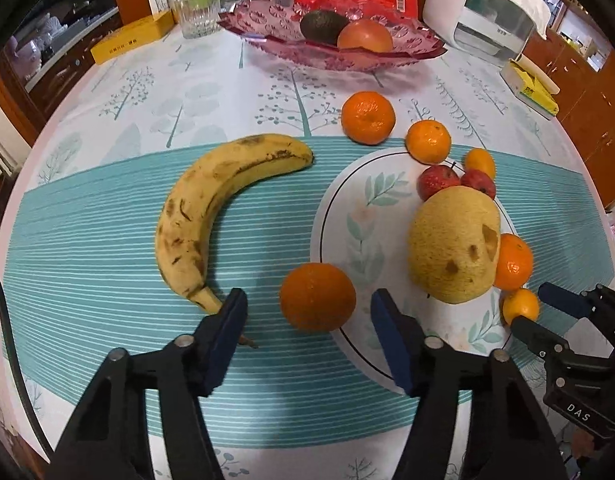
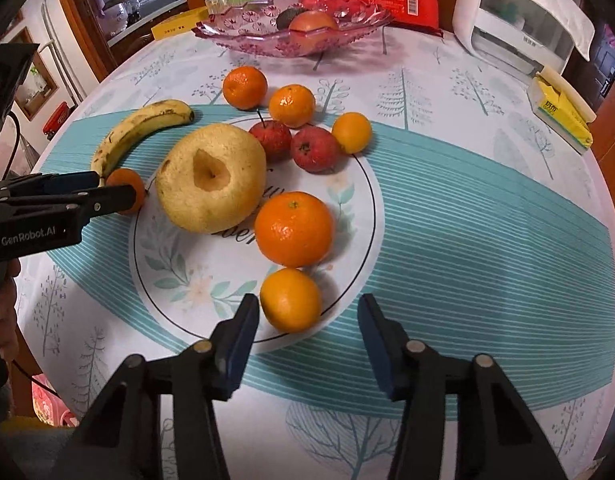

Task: Organize fruits
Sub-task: 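Grasp the orange beside the banana with the left tool while the right tool grasps a tangerine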

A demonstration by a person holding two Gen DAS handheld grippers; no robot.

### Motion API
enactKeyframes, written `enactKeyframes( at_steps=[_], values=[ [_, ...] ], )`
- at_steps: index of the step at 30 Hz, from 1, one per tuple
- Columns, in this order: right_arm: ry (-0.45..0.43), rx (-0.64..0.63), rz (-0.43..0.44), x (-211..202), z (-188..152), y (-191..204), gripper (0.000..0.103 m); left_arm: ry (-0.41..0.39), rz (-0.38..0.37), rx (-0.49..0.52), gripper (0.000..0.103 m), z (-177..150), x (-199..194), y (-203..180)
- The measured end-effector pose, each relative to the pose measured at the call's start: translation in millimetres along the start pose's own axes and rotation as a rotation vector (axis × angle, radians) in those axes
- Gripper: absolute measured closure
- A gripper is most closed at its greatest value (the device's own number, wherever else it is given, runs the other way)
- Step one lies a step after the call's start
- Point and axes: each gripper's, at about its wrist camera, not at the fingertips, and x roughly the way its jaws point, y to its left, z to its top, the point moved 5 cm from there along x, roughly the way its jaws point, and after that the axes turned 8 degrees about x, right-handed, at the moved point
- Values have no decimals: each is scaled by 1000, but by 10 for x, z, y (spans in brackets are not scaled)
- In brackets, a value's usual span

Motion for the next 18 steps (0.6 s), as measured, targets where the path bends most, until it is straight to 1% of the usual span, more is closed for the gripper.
enactKeyframes(
  at_steps=[2, 5, 7, 9, 12, 18],
  values=[
    [1, -10, 3, 14, 4, 25, 55, 12, -6, -11, 50, 1, 42, 13],
    [9, -24, 12, 42, 8, 65, 60, 19, -31, -29, 55, 1, 80, 19],
    [21, -33, 21, 70, 4, 90, 68, 22, -41, -24, 60, 3, 94, -1],
    [34, -41, 24, 101, -6, 111, 71, 28, -44, -15, 64, 6, 104, -34],
    [31, -53, 22, 107, -11, 128, 71, 24, -18, -1, 64, 4, 96, -74],
    [42, -46, 46, 102, -18, 101, 72, 27, -16, -8, 66, 0, 83, -77]
  ],
)
